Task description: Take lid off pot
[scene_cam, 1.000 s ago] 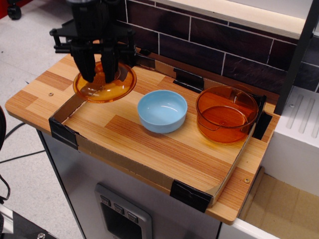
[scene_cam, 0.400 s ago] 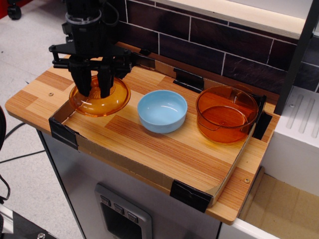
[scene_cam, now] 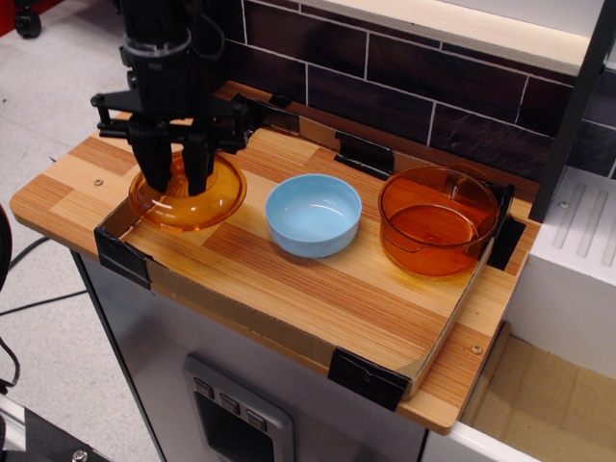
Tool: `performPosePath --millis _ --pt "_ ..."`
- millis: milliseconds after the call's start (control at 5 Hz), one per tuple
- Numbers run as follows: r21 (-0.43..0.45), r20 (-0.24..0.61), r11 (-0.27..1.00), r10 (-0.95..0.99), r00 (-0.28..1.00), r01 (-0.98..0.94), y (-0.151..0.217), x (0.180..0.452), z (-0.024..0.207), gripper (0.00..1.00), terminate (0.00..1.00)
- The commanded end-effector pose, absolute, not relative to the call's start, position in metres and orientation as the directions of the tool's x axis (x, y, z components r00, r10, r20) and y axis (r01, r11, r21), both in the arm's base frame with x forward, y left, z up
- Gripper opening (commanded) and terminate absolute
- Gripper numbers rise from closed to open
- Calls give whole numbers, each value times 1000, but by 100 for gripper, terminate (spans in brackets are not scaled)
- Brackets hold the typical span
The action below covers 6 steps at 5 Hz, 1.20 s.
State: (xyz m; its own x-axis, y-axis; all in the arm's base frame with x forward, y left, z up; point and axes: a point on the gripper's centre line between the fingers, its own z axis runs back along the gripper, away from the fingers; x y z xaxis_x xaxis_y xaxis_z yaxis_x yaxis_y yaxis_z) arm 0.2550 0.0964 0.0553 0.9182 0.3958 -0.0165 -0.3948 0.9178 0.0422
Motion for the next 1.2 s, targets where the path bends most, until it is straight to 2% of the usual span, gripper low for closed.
performPosePath --millis 0,400,600,800,1000 --pt "70 9 925 373 928 -373 100 260 61 100 0" --pt "29 -4 932 362 932 -362 92 259 75 100 0" --pt "2 -9 922 387 922 -387 90 264 97 100 0" --pt "-29 -8 899 438 899 -438 87 271 134 100 0" --pt "-27 -12 874 485 874 -485 86 283 167 100 100"
